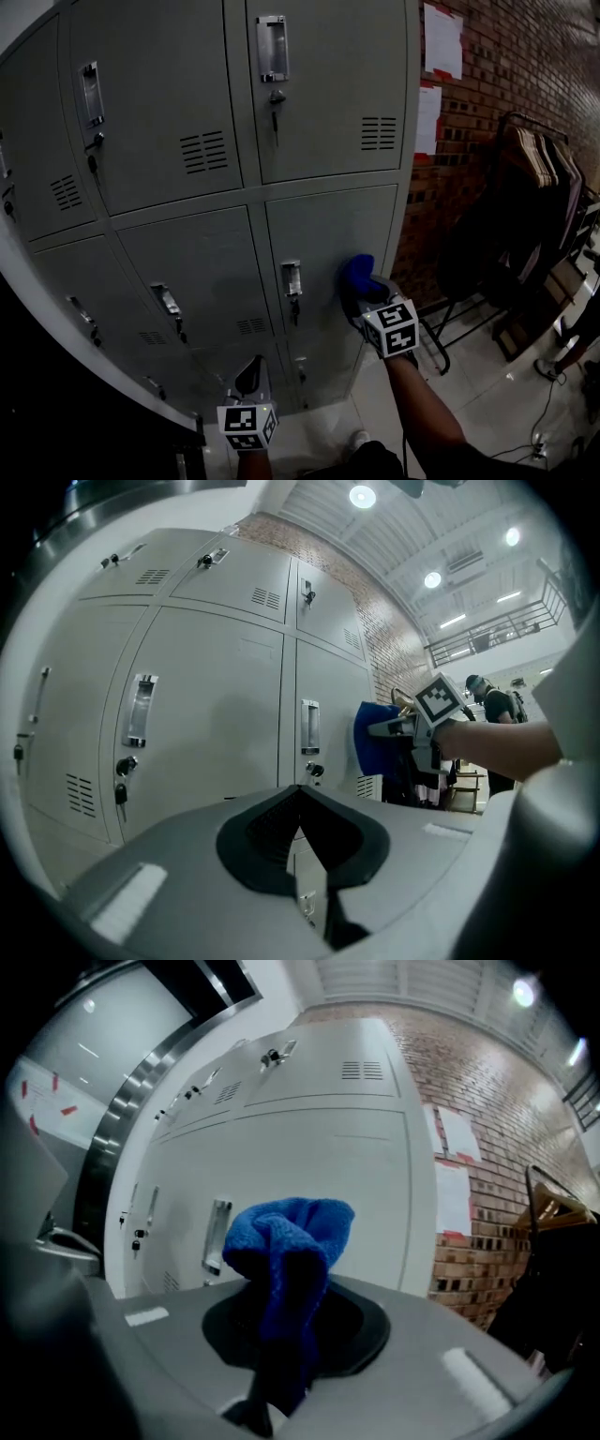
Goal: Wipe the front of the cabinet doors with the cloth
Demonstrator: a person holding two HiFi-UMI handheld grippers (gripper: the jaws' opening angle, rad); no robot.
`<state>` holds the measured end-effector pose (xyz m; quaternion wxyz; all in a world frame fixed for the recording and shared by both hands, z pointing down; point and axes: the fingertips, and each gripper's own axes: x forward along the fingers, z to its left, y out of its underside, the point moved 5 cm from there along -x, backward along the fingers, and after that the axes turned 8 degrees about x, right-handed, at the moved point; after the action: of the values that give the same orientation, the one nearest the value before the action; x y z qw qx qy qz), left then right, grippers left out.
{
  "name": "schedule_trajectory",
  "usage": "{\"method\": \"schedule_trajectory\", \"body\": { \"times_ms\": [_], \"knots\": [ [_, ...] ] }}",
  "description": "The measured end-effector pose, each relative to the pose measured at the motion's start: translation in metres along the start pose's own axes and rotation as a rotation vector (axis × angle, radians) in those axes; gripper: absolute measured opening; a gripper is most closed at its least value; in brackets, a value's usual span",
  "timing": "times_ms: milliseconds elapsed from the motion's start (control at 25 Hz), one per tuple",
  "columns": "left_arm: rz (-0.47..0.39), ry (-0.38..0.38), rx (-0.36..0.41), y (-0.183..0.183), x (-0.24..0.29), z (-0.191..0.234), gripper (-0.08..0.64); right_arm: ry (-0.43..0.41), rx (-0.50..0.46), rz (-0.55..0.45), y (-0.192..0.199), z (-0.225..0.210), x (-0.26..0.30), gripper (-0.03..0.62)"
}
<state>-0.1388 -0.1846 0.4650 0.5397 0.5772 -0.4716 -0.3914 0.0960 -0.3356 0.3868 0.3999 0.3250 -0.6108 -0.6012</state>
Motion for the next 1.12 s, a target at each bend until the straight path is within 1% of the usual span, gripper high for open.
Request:
{"method": "schedule_trajectory", "body": {
  "times_ms": [120,280,440,520,680,840,1120],
  "knots": [
    [0.0,-0.009,0.001,0.0,-0.002,0.001,0.014,-0.065,-0.005,0.031,0.017,0.031,0.01,0.058],
    [0.004,-0.021,0.003,0.0,-0.005,0.003,0.014,-0.127,0.004,0.056,0.029,0.062,0.025,0.058],
    [0.009,-0.032,0.001,0.001,-0.009,0.005,0.014,-0.187,-0.006,0.095,0.036,0.08,0.038,0.058],
    [0.009,-0.042,-0.001,0.001,-0.01,0.008,0.014,-0.201,-0.015,0.121,0.04,0.082,0.044,0.058],
    [0.008,-0.049,0.0,0.001,-0.012,0.011,0.014,-0.186,-0.016,0.146,0.046,0.077,0.056,0.058],
    [0.009,-0.057,-0.002,0.001,-0.013,0.012,0.014,-0.171,-0.017,0.148,0.047,0.071,0.056,0.061],
    [0.012,-0.061,-0.007,0.003,-0.012,0.014,0.014,-0.083,0.011,0.145,0.051,0.035,0.046,0.06]
  ]
}}
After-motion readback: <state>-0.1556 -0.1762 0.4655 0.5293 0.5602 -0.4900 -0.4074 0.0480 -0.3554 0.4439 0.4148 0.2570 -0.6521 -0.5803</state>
